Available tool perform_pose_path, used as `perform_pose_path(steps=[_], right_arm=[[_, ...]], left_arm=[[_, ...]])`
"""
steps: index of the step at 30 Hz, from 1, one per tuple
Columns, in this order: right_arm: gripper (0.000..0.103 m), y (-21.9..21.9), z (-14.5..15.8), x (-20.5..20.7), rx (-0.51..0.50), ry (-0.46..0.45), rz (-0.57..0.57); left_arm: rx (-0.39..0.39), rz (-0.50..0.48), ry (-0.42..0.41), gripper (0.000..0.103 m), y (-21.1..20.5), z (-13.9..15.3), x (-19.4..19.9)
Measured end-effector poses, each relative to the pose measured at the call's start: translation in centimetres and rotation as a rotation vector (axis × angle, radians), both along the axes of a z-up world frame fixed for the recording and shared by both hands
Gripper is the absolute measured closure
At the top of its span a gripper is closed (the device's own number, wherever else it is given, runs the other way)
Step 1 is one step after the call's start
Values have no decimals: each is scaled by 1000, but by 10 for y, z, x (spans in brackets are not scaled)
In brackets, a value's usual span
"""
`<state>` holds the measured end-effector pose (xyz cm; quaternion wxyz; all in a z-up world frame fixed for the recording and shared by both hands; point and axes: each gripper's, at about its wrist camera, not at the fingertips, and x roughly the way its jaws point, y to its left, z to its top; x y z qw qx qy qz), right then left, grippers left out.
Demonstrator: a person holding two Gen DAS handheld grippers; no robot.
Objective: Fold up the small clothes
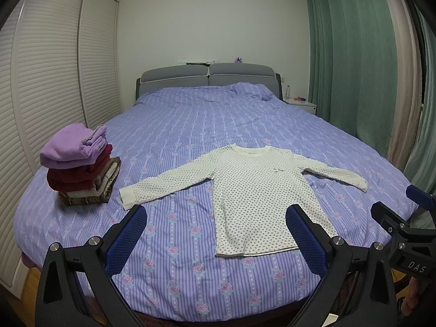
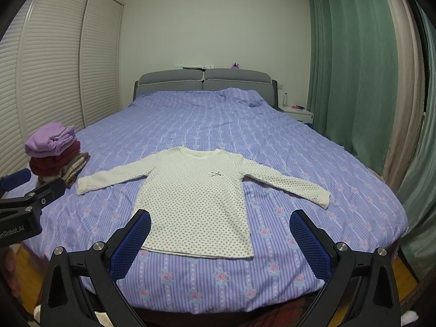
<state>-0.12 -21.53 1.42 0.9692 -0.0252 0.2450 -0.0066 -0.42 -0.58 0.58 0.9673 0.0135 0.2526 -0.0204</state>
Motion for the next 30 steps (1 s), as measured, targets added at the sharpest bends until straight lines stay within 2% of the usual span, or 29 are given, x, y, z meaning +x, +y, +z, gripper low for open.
perform_pose_path(steps=[30], right_arm=[[1,1,2,0,3,-3,7]], left_arm=[[-6,-8,3,0,-1,0,-2]])
